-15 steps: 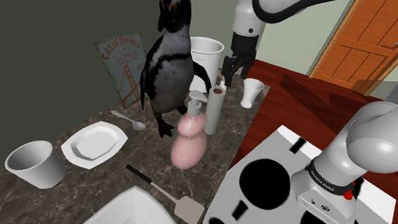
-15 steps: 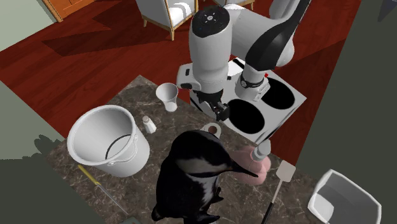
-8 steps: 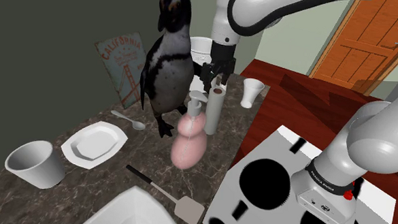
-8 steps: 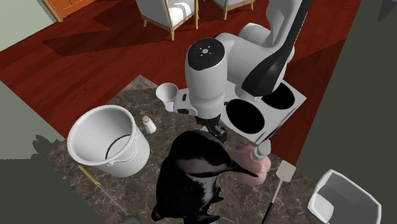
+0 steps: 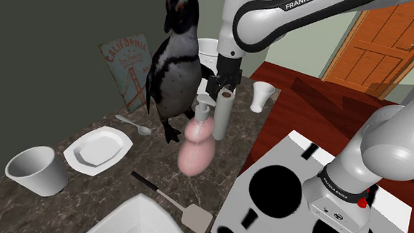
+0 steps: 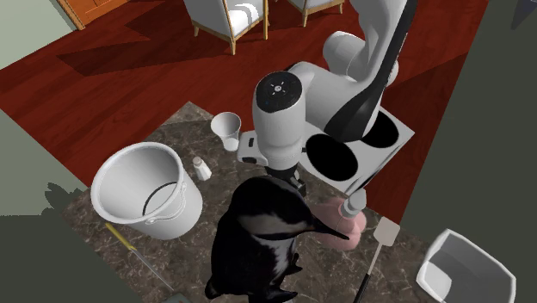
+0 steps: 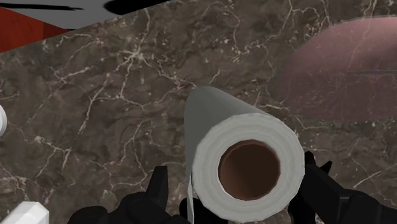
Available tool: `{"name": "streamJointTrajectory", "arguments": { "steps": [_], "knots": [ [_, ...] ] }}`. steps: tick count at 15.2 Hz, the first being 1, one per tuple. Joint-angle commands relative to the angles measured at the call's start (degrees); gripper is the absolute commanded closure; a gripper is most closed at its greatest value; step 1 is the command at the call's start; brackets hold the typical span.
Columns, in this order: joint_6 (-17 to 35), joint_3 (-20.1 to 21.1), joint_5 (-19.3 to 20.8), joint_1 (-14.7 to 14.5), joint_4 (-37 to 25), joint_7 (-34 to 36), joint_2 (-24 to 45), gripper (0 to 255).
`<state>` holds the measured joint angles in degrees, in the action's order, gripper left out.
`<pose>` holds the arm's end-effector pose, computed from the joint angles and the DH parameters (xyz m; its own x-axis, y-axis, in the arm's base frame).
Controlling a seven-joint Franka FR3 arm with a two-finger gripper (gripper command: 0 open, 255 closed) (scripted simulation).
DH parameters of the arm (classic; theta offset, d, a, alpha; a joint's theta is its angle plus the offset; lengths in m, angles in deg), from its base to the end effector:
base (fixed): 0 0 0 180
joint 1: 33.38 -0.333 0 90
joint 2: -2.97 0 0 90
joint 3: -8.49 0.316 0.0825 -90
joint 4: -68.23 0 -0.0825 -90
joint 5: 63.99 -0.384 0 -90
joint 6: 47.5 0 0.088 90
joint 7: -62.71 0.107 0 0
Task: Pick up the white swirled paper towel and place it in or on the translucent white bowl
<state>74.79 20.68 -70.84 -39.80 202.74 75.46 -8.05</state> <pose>0.4459 0.1568 0.4050 0.9987 0.0338 -0.0381 0.0318 -0.9981 -0.0519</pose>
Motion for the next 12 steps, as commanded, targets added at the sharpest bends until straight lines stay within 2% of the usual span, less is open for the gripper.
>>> {"name": "streamJointTrajectory", "arguments": {
  "steps": [1,5,6,12],
  "knots": [
    [0.2,0.0,0.0,0.0,0.2,0.0,0.0,0],
    [0.2,0.0,0.0,0.0,0.2,0.0,0.0,0],
    [0.2,0.0,0.0,0.0,0.2,0.0,0.0,255],
    [0.2,0.0,0.0,0.0,0.1,0.0,0.0,255]
  ]
}}
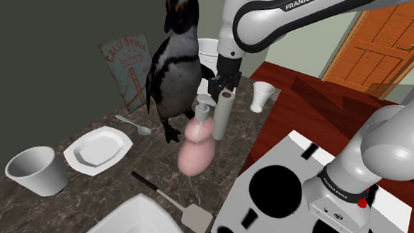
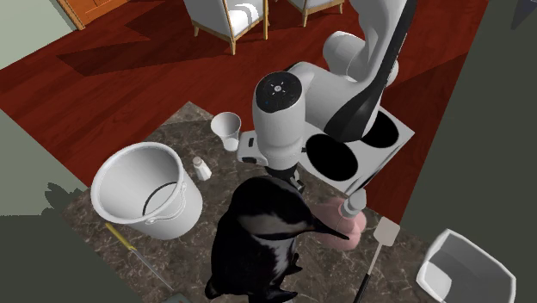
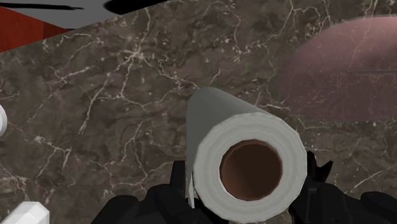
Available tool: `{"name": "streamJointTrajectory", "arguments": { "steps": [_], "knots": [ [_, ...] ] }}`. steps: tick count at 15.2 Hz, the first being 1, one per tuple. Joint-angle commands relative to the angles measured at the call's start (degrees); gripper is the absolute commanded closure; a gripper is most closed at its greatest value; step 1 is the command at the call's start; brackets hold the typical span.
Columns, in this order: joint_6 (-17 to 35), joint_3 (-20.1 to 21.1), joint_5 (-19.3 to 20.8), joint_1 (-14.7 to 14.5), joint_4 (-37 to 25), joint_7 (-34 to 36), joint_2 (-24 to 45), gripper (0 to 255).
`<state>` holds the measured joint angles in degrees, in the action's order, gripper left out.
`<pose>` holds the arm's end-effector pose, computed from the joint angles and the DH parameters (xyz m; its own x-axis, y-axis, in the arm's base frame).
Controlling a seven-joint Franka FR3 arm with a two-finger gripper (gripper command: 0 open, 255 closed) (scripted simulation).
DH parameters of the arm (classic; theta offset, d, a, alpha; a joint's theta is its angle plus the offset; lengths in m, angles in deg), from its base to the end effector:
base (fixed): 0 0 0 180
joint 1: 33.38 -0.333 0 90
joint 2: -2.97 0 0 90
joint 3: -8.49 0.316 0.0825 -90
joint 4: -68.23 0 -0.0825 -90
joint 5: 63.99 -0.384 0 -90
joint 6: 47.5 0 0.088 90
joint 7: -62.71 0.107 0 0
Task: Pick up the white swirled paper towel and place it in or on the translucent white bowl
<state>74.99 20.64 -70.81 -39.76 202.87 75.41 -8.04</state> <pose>0.4460 0.1560 0.4042 0.9988 0.0333 -0.0369 0.0313 -0.9982 -0.0518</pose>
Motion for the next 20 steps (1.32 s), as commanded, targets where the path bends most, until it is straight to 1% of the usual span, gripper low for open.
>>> {"name": "streamJointTrajectory", "arguments": {
  "steps": [1,3,20],
  "knots": [
    [0.0,0.0,0.0,0.0,0.0,0.0,0.0,255],
    [0.0,0.0,0.0,0.0,0.1,0.0,0.0,255],
    [-13.5,-0.7,0.0,0.1,-9.2,0.4,-4.3,255]
  ]
}}
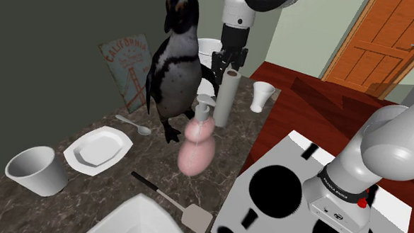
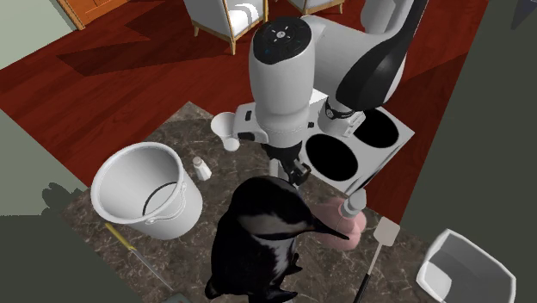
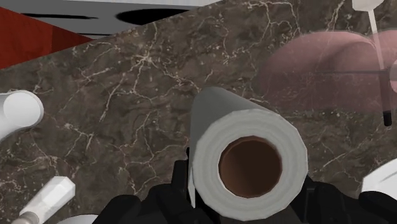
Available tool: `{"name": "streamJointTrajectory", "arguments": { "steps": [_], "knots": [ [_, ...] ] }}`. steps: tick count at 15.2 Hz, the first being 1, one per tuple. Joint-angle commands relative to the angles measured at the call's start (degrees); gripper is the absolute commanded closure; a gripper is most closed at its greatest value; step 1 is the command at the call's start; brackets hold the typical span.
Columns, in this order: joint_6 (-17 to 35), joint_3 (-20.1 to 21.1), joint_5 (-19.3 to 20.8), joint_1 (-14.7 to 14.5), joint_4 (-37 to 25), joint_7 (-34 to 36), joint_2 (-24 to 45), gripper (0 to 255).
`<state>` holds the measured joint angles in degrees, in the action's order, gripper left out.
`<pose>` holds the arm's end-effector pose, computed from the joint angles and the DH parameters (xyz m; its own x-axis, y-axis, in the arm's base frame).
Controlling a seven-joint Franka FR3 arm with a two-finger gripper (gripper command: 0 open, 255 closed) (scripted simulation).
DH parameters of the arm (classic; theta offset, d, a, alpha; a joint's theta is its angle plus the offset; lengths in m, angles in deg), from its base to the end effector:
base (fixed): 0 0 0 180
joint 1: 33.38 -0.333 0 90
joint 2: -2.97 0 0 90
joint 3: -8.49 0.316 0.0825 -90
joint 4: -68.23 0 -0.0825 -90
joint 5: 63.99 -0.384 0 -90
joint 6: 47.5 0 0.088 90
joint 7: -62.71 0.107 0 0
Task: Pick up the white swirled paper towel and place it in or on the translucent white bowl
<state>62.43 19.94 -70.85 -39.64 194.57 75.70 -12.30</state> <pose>0.4449 0.1560 0.4872 0.9987 0.0336 -0.0377 0.0316 -0.9981 -0.0520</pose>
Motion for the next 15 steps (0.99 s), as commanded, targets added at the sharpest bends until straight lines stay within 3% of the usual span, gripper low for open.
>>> {"name": "streamJointTrajectory", "arguments": {
  "steps": [1,15],
  "knots": [
    [-1.7,-0.1,0.1,0.0,-1.5,0.1,-0.2,255],
    [-12.5,-0.5,0.4,0.2,-11.8,0.7,-0.7,255]
  ]
}}
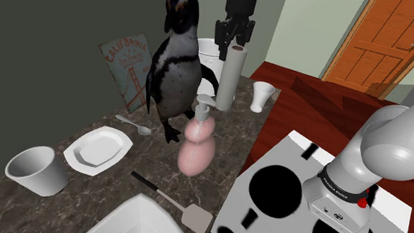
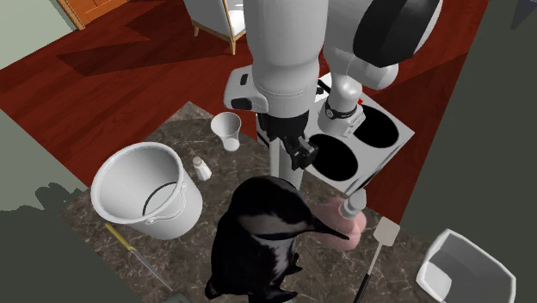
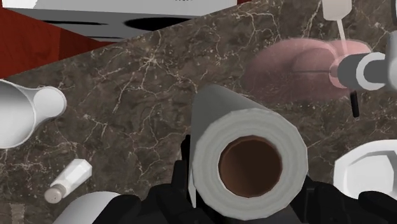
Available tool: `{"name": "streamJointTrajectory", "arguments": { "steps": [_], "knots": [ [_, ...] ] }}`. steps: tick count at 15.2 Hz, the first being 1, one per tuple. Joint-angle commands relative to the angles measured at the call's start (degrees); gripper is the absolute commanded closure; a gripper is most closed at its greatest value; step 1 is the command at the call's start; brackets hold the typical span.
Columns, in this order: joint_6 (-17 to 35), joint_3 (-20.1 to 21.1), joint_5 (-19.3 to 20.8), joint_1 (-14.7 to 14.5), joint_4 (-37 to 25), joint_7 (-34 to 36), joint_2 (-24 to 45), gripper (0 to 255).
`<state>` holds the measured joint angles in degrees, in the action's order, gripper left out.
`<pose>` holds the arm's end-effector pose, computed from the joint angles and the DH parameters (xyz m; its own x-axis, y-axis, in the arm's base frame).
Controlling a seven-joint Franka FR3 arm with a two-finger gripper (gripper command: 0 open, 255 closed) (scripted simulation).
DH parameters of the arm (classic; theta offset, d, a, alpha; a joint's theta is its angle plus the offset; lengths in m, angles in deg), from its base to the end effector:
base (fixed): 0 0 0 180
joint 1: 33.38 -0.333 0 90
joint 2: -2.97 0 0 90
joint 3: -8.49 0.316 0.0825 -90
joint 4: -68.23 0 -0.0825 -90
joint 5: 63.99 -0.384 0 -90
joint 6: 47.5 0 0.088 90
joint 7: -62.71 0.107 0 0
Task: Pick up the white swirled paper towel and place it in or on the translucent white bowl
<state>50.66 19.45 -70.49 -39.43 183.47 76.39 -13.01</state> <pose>0.4456 0.1567 0.5679 0.9987 0.0338 -0.0374 0.0318 -0.9981 -0.0521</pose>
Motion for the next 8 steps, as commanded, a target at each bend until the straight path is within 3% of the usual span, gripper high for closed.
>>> {"name": "streamJointTrajectory", "arguments": {
  "steps": [1,8],
  "knots": [
    [-1.5,-0.1,0.1,0.0,-1.6,0.1,0.1,255],
    [-6.8,-0.2,0.3,0.1,-7.6,0.5,0.9,255]
  ]
}}
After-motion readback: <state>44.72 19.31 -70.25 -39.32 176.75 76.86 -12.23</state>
